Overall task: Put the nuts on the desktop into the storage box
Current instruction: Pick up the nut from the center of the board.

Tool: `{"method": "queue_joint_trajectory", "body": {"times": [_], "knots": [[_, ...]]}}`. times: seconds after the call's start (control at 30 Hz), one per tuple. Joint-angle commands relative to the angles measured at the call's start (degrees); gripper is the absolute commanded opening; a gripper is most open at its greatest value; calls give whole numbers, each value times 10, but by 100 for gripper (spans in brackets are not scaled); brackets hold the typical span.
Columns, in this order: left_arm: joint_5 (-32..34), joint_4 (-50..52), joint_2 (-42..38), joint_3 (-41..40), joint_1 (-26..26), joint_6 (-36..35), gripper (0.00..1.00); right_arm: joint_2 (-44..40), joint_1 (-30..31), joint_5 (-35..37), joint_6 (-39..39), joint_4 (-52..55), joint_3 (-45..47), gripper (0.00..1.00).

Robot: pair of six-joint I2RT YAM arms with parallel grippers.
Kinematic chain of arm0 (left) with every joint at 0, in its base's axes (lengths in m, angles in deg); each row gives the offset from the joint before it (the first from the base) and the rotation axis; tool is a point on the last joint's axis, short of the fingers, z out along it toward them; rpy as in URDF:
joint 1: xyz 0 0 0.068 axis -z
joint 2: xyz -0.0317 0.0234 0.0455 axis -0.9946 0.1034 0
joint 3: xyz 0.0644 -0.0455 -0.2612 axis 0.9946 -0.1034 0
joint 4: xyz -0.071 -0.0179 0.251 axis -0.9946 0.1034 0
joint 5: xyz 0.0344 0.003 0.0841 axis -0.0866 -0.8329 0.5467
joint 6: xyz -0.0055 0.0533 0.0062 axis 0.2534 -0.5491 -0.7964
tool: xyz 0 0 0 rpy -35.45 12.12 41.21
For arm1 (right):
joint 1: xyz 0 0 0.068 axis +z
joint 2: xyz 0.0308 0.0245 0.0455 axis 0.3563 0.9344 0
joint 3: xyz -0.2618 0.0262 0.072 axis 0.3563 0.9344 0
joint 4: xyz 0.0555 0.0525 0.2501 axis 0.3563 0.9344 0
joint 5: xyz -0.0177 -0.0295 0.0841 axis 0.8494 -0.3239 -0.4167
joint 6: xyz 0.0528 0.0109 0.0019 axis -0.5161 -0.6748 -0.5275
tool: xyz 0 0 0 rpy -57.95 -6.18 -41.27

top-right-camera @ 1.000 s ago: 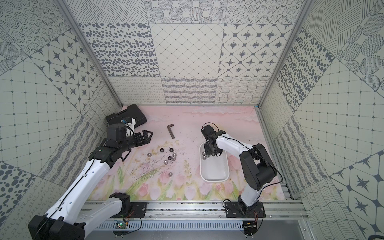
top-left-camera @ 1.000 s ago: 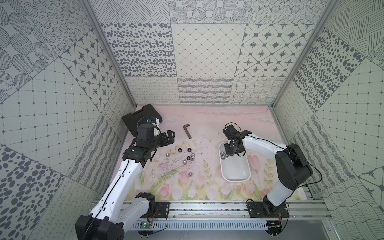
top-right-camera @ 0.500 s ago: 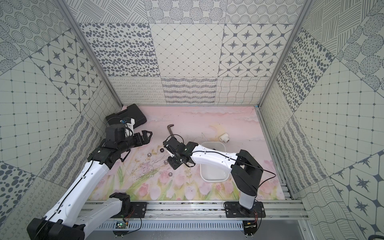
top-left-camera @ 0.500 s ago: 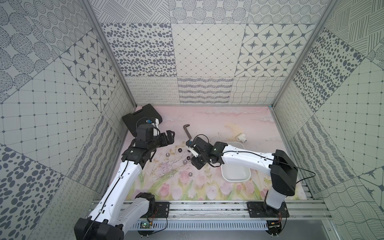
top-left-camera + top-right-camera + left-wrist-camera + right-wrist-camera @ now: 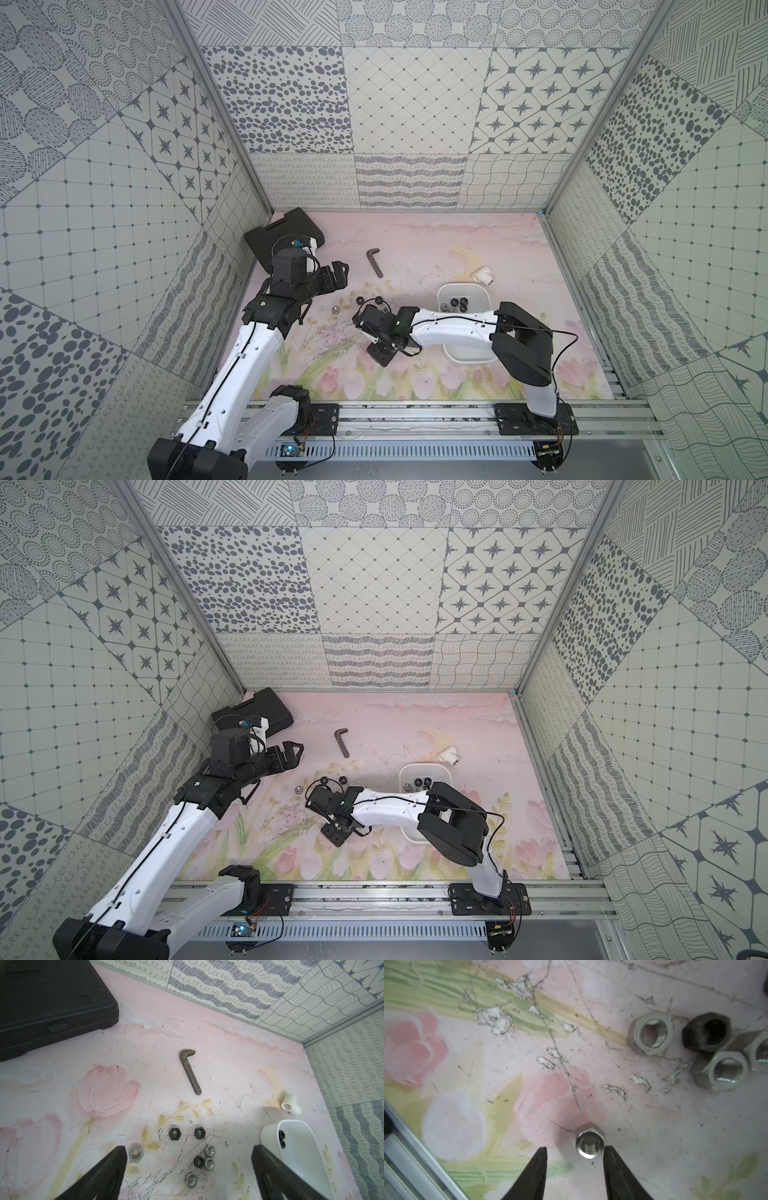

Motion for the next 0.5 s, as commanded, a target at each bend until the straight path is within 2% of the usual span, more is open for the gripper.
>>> {"method": "queue_joint_trajectory", "body": {"times": [0.0, 0.37, 0.47], "knots": [[4, 2, -2, 7, 1, -1, 99, 18, 3, 24, -5, 7, -23, 49], [4, 2, -2, 8, 1, -3, 99, 40, 3, 33, -6, 26, -38, 49], [5, 2, -3, 8, 1, -3, 99, 43, 3, 25, -8, 26, -36, 41]]}}
